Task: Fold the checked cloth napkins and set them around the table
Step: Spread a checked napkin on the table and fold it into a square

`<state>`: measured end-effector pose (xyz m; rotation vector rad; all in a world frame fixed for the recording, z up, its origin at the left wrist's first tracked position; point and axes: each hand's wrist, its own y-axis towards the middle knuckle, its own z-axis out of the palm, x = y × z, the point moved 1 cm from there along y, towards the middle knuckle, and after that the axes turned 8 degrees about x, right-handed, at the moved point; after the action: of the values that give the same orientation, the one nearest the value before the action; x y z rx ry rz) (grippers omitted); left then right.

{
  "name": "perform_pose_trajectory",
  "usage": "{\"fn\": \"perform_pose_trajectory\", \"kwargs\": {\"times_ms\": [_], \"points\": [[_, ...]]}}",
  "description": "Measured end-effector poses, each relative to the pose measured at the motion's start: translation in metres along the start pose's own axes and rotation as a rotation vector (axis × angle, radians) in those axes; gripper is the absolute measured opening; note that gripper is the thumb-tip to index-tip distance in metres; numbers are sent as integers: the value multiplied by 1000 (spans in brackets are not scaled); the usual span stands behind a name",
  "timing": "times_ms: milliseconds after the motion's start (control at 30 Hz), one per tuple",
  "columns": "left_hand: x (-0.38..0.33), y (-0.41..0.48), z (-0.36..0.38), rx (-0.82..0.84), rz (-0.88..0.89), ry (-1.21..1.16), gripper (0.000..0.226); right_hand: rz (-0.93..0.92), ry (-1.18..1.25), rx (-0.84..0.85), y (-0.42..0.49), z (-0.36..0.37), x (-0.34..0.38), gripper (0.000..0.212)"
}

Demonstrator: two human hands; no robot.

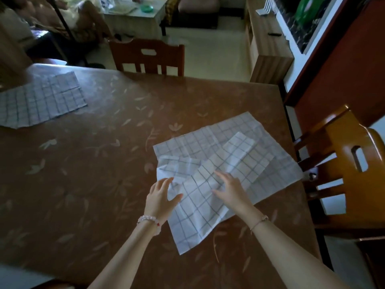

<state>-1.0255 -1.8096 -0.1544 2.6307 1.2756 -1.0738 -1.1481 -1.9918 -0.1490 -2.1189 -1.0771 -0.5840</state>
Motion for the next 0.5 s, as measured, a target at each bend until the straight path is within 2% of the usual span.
{"fn": "perform_pose_trajectory", "kwargs": {"times_ms": [233, 433, 500], "points": [[9, 11, 3, -11, 57, 49, 33, -139, -333, 124, 50, 8, 26, 65], [12, 12, 4, -101, 137, 40, 6, -147, -492, 116, 69, 11, 21, 39], [11, 10, 1, -130, 172, 21, 4, -143, -513, 124, 70, 11, 13, 25]]}}
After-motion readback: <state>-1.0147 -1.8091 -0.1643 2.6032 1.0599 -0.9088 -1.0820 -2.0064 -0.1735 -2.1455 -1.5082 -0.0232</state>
